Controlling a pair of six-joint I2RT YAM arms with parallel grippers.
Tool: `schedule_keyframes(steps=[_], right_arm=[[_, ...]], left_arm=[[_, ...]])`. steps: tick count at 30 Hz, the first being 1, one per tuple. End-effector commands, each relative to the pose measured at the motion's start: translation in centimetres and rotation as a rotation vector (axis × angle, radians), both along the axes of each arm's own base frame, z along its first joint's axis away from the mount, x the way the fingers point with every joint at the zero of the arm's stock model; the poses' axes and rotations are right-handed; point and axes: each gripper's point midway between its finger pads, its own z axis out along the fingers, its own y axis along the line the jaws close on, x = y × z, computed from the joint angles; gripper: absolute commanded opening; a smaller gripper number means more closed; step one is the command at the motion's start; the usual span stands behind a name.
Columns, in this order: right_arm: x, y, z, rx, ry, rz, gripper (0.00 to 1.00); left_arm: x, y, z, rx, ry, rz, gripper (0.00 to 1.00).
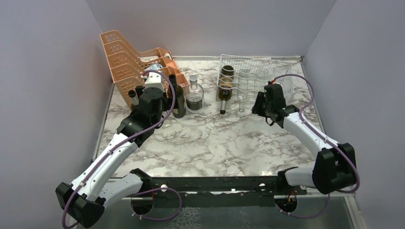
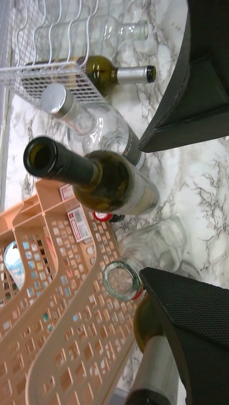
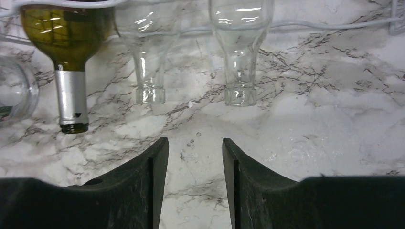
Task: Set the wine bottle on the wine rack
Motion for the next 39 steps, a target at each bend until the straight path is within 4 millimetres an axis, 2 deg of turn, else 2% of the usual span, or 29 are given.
schedule_keyframes(steps=[1, 7, 11, 15, 21, 24, 28, 32, 36, 39], right_arm=[[-1.6, 1.2, 0.8, 0.072, 0.014, 0.063, 0.49], [-1.8, 2.1, 2.6, 0.11, -0.013, 0.112, 0.49], [-1.7, 2.4, 3.5, 0.119, -0.036, 0.128, 0.49], [-1.9, 2.8, 3.9, 0.137, -0.04, 0.147, 0.49], [-2.3, 3.0, 4.1, 0.148, -0.04, 0.157, 0.49], [-2.4, 3.0, 4.4, 0.149, -0.048, 0.164, 0.49], [-2.5, 3.1, 4.9, 0.153, -0.061, 0.179, 0.49], [-2.6, 3.7, 5.3, 0.162, -0.069, 0.225, 0.49], [-2.8, 4.4, 5.7, 0.168, -0.071, 0.284, 0.49], [-2.8, 4.8, 6.0, 0.171, -0.085, 0.326, 0.49]], left_arm=[[0.3, 2.6, 1.7, -0.011, -0.032, 0.126, 0.95], [0.6, 3.0, 1.7, -0.009, -0.01, 0.147, 0.84], [0.7, 2.9, 1.7, -0.003, -0.006, 0.136, 0.81], [1.3, 3.5, 0.8, 0.045, 0.014, 0.169, 0.75], [2.1, 5.5, -0.8, 0.112, 0.051, 0.261, 0.67], [2.5, 5.4, -1.5, 0.107, 0.072, 0.251, 0.64], [2.8, 5.0, -2.5, 0.101, 0.099, 0.229, 0.52], [2.7, 5.0, -2.7, 0.116, 0.103, 0.213, 0.34], [2.4, 4.5, -2.0, 0.12, 0.096, 0.158, 0.17], [1.8, 2.9, -1.2, 0.113, 0.11, 0.041, 0.07]])
